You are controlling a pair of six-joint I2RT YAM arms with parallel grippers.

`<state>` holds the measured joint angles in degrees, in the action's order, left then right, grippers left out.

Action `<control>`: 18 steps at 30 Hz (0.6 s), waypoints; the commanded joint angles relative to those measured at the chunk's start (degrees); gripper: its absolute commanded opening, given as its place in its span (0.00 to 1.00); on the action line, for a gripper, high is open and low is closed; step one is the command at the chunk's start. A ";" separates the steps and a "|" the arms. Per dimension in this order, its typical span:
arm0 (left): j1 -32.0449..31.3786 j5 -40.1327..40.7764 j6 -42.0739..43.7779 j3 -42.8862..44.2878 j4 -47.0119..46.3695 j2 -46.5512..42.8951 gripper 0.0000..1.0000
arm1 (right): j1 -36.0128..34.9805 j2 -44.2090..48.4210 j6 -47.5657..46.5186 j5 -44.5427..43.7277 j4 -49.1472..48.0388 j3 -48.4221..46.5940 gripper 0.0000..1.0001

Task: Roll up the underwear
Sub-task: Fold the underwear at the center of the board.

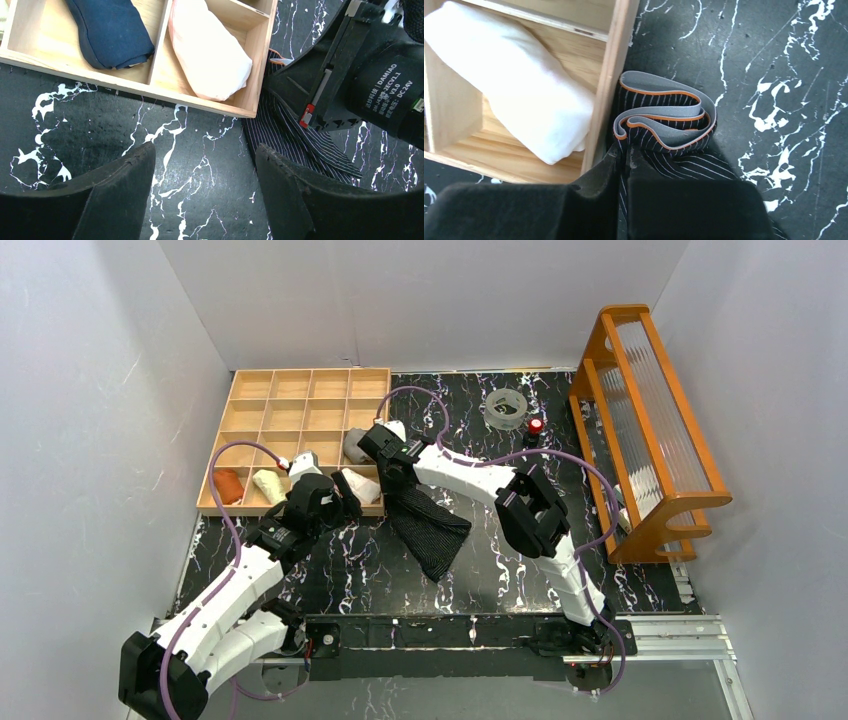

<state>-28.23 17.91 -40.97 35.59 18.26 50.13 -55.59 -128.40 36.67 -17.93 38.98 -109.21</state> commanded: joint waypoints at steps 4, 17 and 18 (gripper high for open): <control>0.28 1.59 -0.48 -0.36 1.32 -0.95 0.71 | 0.55 -1.58 1.82 1.73 -3.14 -0.87 0.12; 0.28 -1.02 -0.31 -0.33 -0.51 -0.06 0.71 | 5.14 7.58 -4.84 19.74 -11.85 6.56 0.43; 0.28 -1.50 0.01 -0.07 -0.73 0.24 0.71 | 5.43 9.32 -5.38 21.58 -13.04 7.76 0.45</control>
<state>-28.23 17.26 -41.17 35.57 18.33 49.84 -51.27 -127.15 34.94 -5.08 30.37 -103.02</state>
